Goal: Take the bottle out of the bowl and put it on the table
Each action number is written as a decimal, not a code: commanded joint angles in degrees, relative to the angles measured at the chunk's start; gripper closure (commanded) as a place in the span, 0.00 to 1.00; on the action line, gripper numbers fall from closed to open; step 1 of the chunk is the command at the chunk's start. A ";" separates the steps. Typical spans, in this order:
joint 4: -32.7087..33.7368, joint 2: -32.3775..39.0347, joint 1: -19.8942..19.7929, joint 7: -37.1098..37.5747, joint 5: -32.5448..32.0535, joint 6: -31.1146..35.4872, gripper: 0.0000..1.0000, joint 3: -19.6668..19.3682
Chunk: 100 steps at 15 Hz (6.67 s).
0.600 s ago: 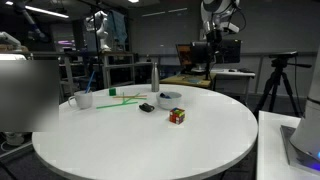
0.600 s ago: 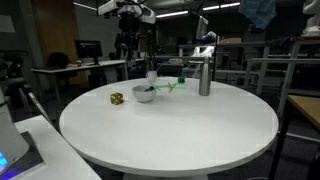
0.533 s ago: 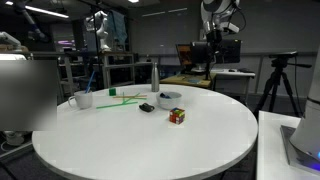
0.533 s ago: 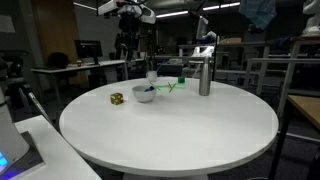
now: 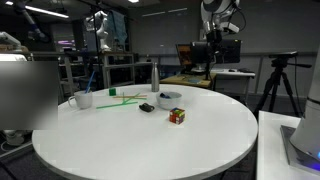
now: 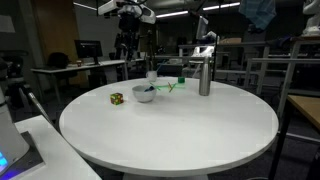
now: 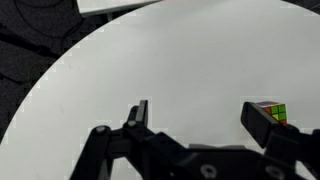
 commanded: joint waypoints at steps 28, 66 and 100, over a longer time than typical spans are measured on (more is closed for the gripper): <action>27.48 35.41 1.62 -1.37 12.37 15.21 0.00 13.87; 27.07 38.59 7.37 24.88 7.36 21.70 0.00 10.54; 23.88 38.83 5.94 14.13 7.62 19.84 0.00 11.36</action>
